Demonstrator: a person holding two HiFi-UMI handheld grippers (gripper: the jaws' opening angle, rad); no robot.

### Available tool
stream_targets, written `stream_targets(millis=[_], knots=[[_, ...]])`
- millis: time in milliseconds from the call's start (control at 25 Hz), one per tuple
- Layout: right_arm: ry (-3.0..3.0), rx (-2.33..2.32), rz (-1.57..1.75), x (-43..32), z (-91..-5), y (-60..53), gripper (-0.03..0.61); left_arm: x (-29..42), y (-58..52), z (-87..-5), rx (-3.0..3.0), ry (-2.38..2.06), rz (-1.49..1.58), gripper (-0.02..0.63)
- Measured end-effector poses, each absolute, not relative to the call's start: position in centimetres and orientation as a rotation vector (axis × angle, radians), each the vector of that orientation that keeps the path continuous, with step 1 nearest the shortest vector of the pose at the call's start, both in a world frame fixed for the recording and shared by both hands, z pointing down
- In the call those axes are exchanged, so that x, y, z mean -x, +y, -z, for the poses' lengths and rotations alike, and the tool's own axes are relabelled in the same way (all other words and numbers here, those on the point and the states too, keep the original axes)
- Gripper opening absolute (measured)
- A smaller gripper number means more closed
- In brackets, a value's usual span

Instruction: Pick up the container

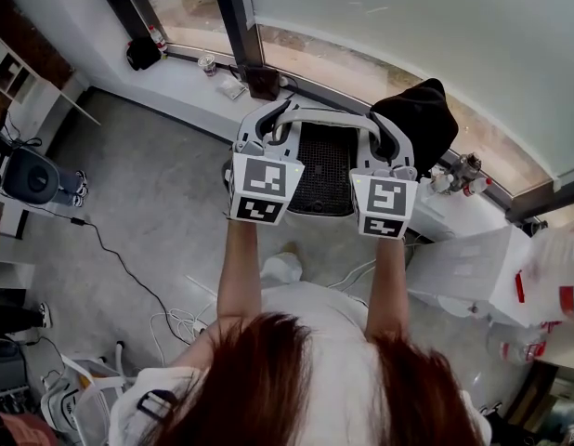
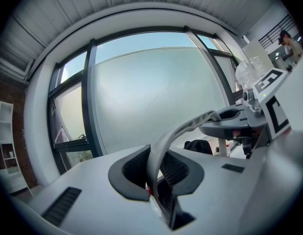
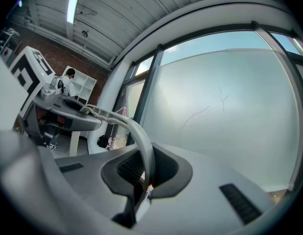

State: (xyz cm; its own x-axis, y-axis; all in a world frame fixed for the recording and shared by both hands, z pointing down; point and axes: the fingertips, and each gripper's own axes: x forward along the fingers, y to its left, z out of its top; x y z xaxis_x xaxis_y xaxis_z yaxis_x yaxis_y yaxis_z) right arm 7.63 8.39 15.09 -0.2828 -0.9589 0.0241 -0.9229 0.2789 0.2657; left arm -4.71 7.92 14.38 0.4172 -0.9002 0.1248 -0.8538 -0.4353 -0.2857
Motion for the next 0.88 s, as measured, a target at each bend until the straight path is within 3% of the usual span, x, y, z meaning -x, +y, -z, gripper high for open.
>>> stream_targets(millis=[880], knots=[[-2.427,-1.71,0.285,-9.1,-13.5,16.7,0.031,3.0,16.9,-12.8,2.508,1.55,0.306,0.054]])
